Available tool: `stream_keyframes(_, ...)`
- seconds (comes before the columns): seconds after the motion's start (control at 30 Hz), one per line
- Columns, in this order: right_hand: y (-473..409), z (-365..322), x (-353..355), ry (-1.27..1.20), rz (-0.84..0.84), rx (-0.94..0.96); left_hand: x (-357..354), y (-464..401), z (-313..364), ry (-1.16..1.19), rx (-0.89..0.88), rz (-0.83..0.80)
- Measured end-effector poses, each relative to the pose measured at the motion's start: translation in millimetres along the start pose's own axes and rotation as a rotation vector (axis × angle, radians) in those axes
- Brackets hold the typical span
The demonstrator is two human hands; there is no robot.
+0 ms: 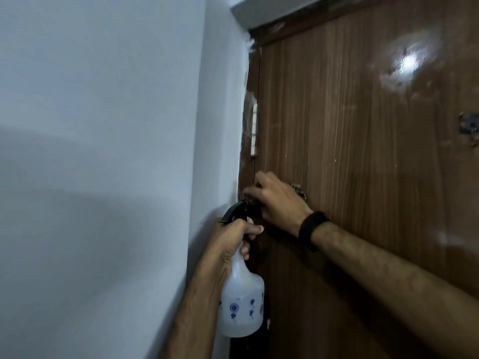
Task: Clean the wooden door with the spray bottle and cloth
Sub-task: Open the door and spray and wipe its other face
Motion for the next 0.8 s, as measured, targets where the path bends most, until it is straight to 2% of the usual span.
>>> stream_keyframes(0.07,2,2,0,0.002,0.069,-0.109,6,6,-21,-0.008,0.038,0.031)
stream_keyframes(0.13,10,-3,-5,0.014,0.104,-0.136,13,15,-40,-0.002,0.079,0.058)
stream_keyframes(0.47,151,-106,-68,0.000,-0.187,0.180,54,74,-159,0.003,0.259,0.208)
stream_keyframes(0.53,155,-107,-67,0.016,-0.147,0.145,61,86,-181,0.003,0.297,0.227)
stream_keyframes(0.67,132,-95,-70,0.010,-0.012,-0.068,73,99,-218,0.006,0.361,0.287)
stream_keyframes(0.8,127,-108,-80,0.021,-0.006,-0.048,80,100,-238,0.017,0.377,0.370)
Point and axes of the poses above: each hand's wrist, its own y-axis away from the middle knuckle, its own x-axis out of the back of the hand, z = x × y, the point moved 3 cm from there along -y, towards the middle knuckle, and after that the axes turned 13 degrees about y, right-handed, at the moved point
